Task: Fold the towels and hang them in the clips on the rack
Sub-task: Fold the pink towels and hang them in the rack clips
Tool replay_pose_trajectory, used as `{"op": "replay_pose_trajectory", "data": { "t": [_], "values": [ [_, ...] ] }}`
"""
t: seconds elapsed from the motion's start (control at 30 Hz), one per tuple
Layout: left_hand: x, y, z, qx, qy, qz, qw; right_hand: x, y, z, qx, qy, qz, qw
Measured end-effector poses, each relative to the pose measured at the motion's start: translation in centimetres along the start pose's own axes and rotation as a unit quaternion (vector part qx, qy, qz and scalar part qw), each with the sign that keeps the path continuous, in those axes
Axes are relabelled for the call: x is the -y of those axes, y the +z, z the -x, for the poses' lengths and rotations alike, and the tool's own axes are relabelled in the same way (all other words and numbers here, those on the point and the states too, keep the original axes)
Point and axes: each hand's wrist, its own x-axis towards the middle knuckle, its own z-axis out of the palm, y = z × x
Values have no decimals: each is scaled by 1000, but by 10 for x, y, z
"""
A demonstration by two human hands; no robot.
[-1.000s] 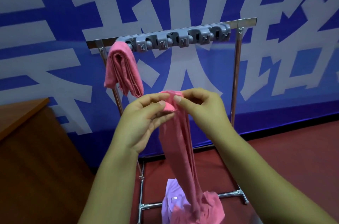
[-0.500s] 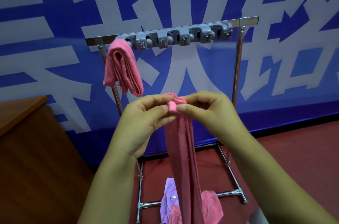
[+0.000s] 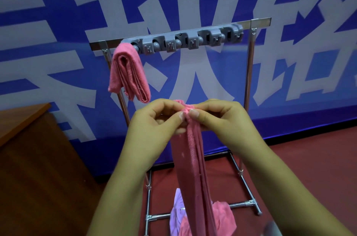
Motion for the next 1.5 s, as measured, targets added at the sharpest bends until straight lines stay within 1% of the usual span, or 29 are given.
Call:
{"op": "replay_pose_trajectory", "data": {
  "t": [0.1,0.23,0.4,0.5,0.63,0.73,0.83,0.93,1.03,1.17,1.33,1.43,1.5],
  "values": [
    [2,0,0,-5,7,-41,999,1,0,2,7,6,-2,1000],
    [9,-1,-2,-39,40,-144,988,2,2,6,-7,-9,26,1000],
    [10,-3,-2,-68,78,-205,973,1,2,5,-12,-6,-20,1000],
    [10,-6,-1,-43,88,-223,970,2,-1,5,18,7,-53,998],
    [10,-9,0,45,110,-173,978,1,-3,5,46,27,-115,992],
    [9,-8,1,70,105,-148,981,0,-3,5,55,24,-129,990],
    [9,-6,1,46,105,-145,983,0,-5,7,48,5,-96,994],
    [10,-2,2,15,121,-163,979,0,-6,9,38,-22,-26,999],
    [11,0,0,3,135,-177,975,0,-5,10,16,-48,42,998],
    [11,-10,-4,26,140,-189,972,-1,-12,7,40,-77,99,991],
    [10,-36,-8,125,144,-242,952,-1,-22,5,60,-58,56,995],
    [8,-45,-14,125,147,-291,937,-4,-23,0,66,-43,76,994],
    [1,-46,-19,118,166,-346,916,-6,-21,-3,67,-41,94,992]
  ]
}}
